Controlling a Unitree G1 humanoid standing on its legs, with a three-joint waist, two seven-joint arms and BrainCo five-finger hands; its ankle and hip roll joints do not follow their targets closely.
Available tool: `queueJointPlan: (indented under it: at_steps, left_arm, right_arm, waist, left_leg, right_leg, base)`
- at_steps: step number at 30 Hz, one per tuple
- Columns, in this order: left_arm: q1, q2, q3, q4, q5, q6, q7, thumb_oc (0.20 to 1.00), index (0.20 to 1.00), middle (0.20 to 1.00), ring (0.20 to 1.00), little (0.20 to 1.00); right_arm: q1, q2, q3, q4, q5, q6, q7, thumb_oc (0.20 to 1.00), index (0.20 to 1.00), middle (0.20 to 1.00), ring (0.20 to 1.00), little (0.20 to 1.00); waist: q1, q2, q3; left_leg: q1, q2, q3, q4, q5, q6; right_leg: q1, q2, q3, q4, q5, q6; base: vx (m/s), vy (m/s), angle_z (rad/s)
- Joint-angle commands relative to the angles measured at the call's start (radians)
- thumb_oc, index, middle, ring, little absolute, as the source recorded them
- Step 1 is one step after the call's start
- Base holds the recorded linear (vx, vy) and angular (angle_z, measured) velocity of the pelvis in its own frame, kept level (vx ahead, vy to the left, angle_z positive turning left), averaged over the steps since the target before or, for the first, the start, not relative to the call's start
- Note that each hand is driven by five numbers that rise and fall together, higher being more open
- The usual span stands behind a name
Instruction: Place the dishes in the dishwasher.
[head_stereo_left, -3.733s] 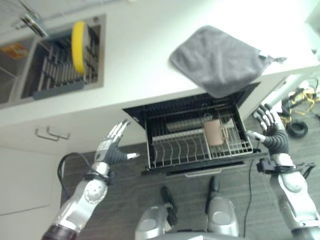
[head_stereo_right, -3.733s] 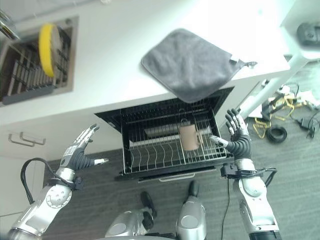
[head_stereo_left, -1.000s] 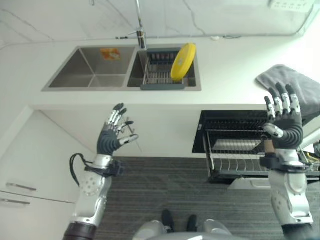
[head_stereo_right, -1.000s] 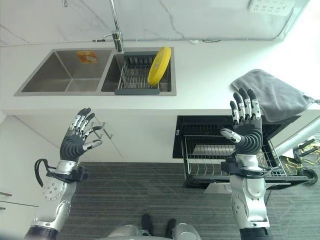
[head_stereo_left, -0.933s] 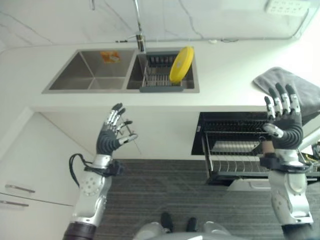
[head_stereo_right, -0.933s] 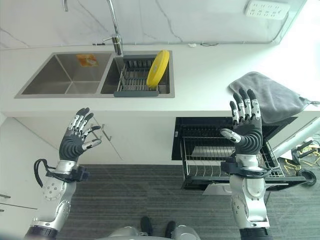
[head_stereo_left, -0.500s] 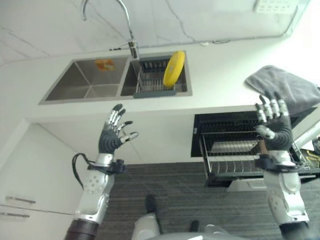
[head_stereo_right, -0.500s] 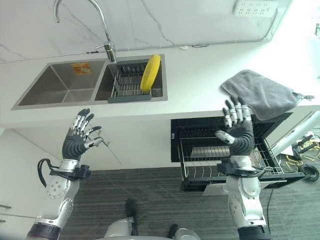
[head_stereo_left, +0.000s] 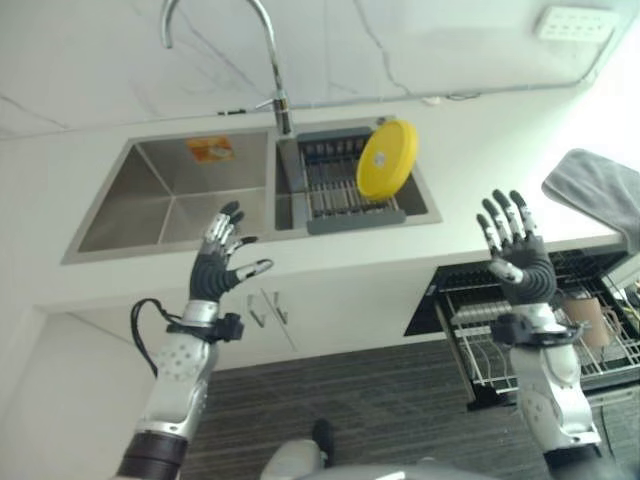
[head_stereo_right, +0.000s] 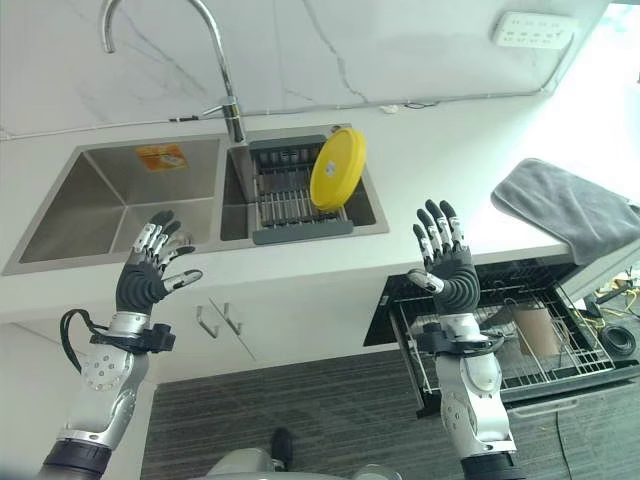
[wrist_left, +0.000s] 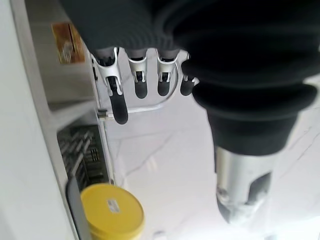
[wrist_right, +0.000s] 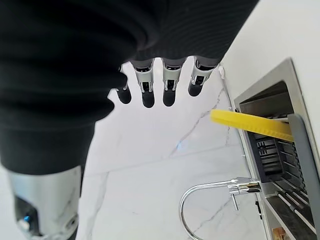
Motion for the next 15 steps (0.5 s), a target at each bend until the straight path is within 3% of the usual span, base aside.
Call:
queueJointPlan:
  at_steps: [1,3,7,9,11,14,15]
  left_arm:
    - [0.017,0.0,0.059,-0.08,0.036,-0.026,0.0,1.0,1.0,1.0,1.0,1.0]
    - [0.035,0.002,0.079,-0.108,0.023,-0.021,0.001,1.0,1.0,1.0,1.0,1.0]
    - [0.045,-0.011,0.07,-0.112,-0.017,-0.021,0.009,1.0,1.0,1.0,1.0,1.0]
    - [0.055,-0.036,0.049,-0.108,0.007,-0.04,-0.009,1.0,1.0,1.0,1.0,1.0]
    - [0.054,-0.037,0.042,-0.107,0.009,-0.041,-0.007,1.0,1.0,1.0,1.0,1.0]
    - [0.047,-0.038,0.03,-0.102,-0.008,-0.049,0.006,1.0,1.0,1.0,1.0,1.0]
    - [0.051,-0.045,0.02,-0.092,-0.008,-0.053,0.005,1.0,1.0,1.0,1.0,1.0]
  right_arm:
    - [-0.047,-0.043,-0.018,-0.064,0.026,-0.014,0.028,1.0,1.0,1.0,1.0,1.0]
    - [-0.061,-0.039,0.001,-0.06,0.014,-0.02,0.032,1.0,1.0,1.0,1.0,1.0]
    - [-0.077,-0.042,0.039,-0.036,-0.013,-0.045,0.012,1.0,1.0,1.0,1.0,1.0]
    - [-0.072,-0.058,0.043,-0.035,-0.006,-0.051,0.018,1.0,1.0,1.0,1.0,1.0]
    - [-0.071,-0.068,0.04,-0.037,0.004,-0.043,0.027,1.0,1.0,1.0,1.0,1.0]
    - [-0.073,-0.09,0.04,-0.038,0.016,-0.036,0.047,1.0,1.0,1.0,1.0,1.0]
    - [-0.087,-0.097,0.051,-0.019,0.022,-0.038,0.055,1.0,1.0,1.0,1.0,1.0]
  waist:
    - [0.045,0.035,-0.018]
    - [0.06,0.036,-0.008]
    - [0.061,0.024,-0.005]
    - [0.048,0.011,-0.009]
    - [0.042,0.009,-0.009]
    - [0.032,-0.002,-0.005]
    - [0.035,-0.008,0.014]
  left_leg:
    - [0.02,0.077,0.017,-0.008,-0.023,-0.087]
    - [0.024,0.079,0.045,-0.021,-0.022,-0.09]
    - [-0.011,0.076,0.034,-0.022,-0.005,-0.098]
    - [-0.048,0.097,0.041,-0.011,0.021,-0.122]
    - [-0.054,0.104,0.04,-0.002,0.02,-0.127]
    - [-0.068,0.113,0.03,0.087,-0.019,-0.125]
    - [-0.121,0.107,-0.004,0.218,-0.028,-0.114]
  right_leg:
    - [0.019,0.059,-0.196,0.022,-0.076,-0.011]
    - [0.023,0.059,-0.227,-0.012,-0.071,-0.015]
    - [0.025,0.12,-0.197,-0.093,-0.084,-0.038]
    - [0.042,0.161,-0.18,-0.154,-0.074,-0.064]
    - [0.042,0.171,-0.174,-0.158,-0.075,-0.073]
    - [0.027,0.178,-0.156,-0.144,-0.078,-0.093]
    - [0.017,0.184,-0.131,-0.127,-0.072,-0.119]
  base:
    - [-0.02,-0.057,-1.22]
    - [-0.12,-0.089,-1.11]
    - [-0.12,-0.163,-0.37]
    - [-0.15,-0.267,-0.14]
    - [-0.09,-0.165,-0.14]
    - [-0.06,-0.119,-0.16]
    - [-0.03,-0.093,-0.24]
